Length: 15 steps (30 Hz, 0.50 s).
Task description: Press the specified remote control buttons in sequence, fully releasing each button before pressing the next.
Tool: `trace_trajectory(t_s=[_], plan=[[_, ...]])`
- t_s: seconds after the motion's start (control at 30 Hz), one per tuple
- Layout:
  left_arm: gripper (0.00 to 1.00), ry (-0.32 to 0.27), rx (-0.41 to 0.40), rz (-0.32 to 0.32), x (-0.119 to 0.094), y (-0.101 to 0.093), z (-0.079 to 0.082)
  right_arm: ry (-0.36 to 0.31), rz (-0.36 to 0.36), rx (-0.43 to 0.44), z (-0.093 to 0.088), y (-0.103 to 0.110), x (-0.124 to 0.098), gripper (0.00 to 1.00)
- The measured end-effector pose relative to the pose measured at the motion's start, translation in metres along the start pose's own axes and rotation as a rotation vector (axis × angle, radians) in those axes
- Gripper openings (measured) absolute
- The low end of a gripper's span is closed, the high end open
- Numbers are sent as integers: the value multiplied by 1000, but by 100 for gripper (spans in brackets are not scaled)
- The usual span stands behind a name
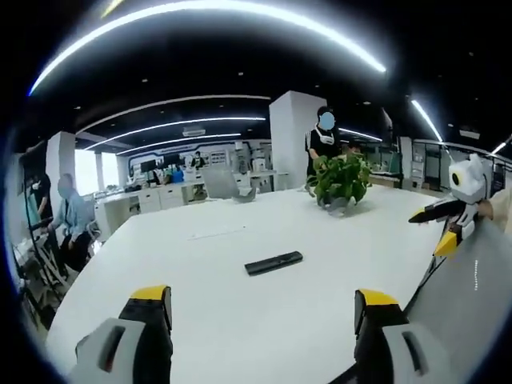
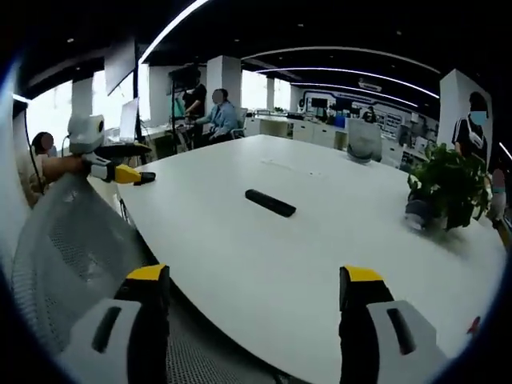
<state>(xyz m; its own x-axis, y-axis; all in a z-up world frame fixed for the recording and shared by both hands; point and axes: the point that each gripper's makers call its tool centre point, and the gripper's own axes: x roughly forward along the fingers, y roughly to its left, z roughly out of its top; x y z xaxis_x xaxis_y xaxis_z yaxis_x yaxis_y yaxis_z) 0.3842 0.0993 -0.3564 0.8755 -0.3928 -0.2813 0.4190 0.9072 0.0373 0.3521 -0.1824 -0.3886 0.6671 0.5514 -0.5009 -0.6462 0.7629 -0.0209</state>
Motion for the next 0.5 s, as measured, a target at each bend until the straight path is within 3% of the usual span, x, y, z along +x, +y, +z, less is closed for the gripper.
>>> trace_trajectory(t_s=[0.1, 0.23, 0.5], plan=[[99, -14, -9, -2, 0, -1, 3, 11, 3, 5, -1, 1, 1, 99], [99, 14, 22, -23, 1, -7, -1, -33, -11, 48, 5, -2, -1, 100], [99, 18, 11, -28, 2, -6, -2, -50, -30, 32, 9, -3, -2, 100]])
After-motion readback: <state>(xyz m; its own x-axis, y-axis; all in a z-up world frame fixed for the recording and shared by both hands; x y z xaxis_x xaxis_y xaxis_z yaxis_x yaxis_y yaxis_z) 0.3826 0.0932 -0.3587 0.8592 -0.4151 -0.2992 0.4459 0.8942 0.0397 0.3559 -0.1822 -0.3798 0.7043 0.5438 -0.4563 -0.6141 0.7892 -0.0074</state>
